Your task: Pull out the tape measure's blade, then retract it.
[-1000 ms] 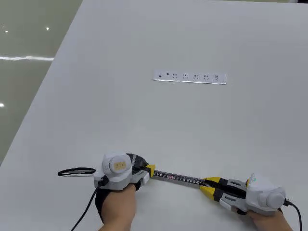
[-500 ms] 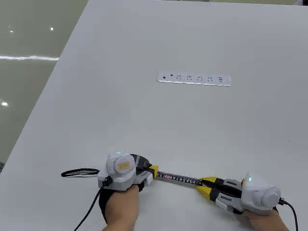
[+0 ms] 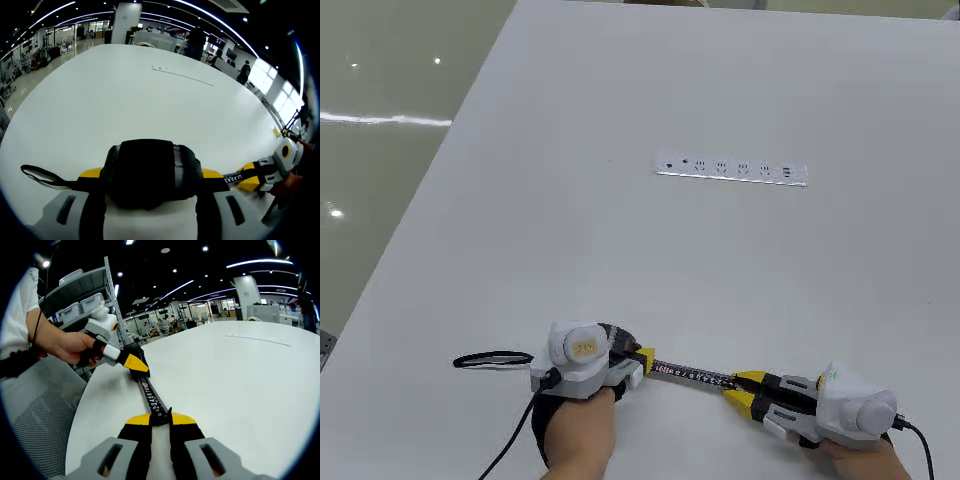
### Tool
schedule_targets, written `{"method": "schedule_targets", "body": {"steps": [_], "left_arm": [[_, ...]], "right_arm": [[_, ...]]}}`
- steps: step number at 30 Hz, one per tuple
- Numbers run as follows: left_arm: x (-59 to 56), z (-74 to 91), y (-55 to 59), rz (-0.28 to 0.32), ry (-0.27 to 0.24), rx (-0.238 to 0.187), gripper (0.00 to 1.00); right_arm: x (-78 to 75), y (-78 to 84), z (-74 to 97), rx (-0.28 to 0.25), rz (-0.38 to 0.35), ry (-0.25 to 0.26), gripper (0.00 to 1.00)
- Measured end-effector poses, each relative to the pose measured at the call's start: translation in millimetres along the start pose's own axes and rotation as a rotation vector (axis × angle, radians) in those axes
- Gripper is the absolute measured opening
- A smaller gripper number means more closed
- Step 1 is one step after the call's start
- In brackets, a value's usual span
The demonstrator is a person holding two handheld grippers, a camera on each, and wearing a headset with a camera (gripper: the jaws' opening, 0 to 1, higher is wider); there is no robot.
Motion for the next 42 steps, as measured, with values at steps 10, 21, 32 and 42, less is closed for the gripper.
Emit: {"method": "schedule_targets", "body": {"steps": [10, 21, 32, 42], "left_arm": [[0.2, 0.0, 0.0, -0.001, 0.0, 0.0, 0.71], [0.5, -0.1, 0.1, 0.0, 0.0, 0.001, 0.71], [0.6, -0.1, -0.1, 0.0, 0.0, 0.0, 0.71], [0.6, -0.2, -0.3, 0.001, 0.002, 0.001, 0.71]], "right_arm": [[2.4, -4.2, -12.0, 0.001, 0.006, -0.019, 0.12], [4.9, -7.0, -26.3, 0.002, 0.012, -0.037, 0.12], [8.5, -13.8, -39.9, 0.001, 0.016, -0.056, 0.12], [10.5, -17.0, -52.5, 0.0, 0.019, -0.066, 0.12]]}}
Point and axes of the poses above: the centre of the closed fingertips' face, and the gripper's own axes: z roughly backward along the fingers, x roughly to its left, y roughly out of its underside, the point moved 6 cm from there along z, roughly backward along the fingers, and after that the axes turned 11 degrees about z, right-handed, at the moved point
